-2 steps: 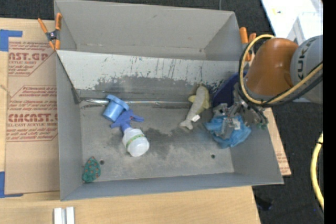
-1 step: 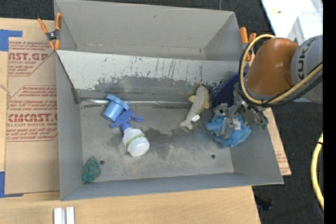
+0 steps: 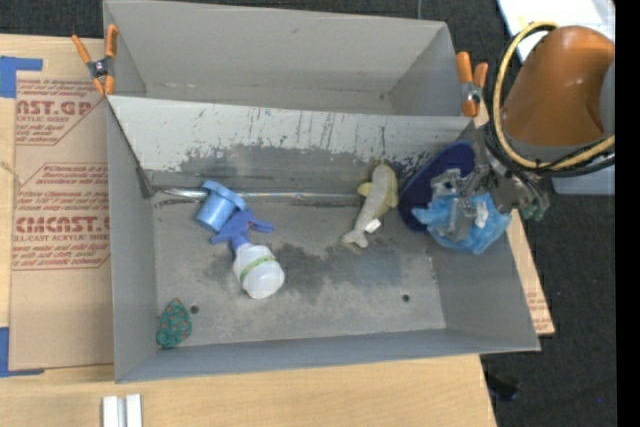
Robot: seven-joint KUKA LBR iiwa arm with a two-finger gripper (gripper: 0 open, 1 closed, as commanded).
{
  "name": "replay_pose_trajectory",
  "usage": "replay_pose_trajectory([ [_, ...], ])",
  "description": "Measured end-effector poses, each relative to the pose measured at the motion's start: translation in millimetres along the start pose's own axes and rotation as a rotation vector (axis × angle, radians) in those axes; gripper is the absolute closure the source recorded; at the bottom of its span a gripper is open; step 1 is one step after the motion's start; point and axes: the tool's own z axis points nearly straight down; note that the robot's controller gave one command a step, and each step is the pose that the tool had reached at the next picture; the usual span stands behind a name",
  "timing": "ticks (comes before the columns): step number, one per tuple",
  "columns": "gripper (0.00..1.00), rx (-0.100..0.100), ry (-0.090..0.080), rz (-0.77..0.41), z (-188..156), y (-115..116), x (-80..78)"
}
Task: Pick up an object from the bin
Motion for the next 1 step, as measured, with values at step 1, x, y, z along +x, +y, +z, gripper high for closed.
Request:
replay_pose_trajectory([
  [1, 1.00, -0.004, 0.006, -0.024, -98.7, 0.8, 8.9],
])
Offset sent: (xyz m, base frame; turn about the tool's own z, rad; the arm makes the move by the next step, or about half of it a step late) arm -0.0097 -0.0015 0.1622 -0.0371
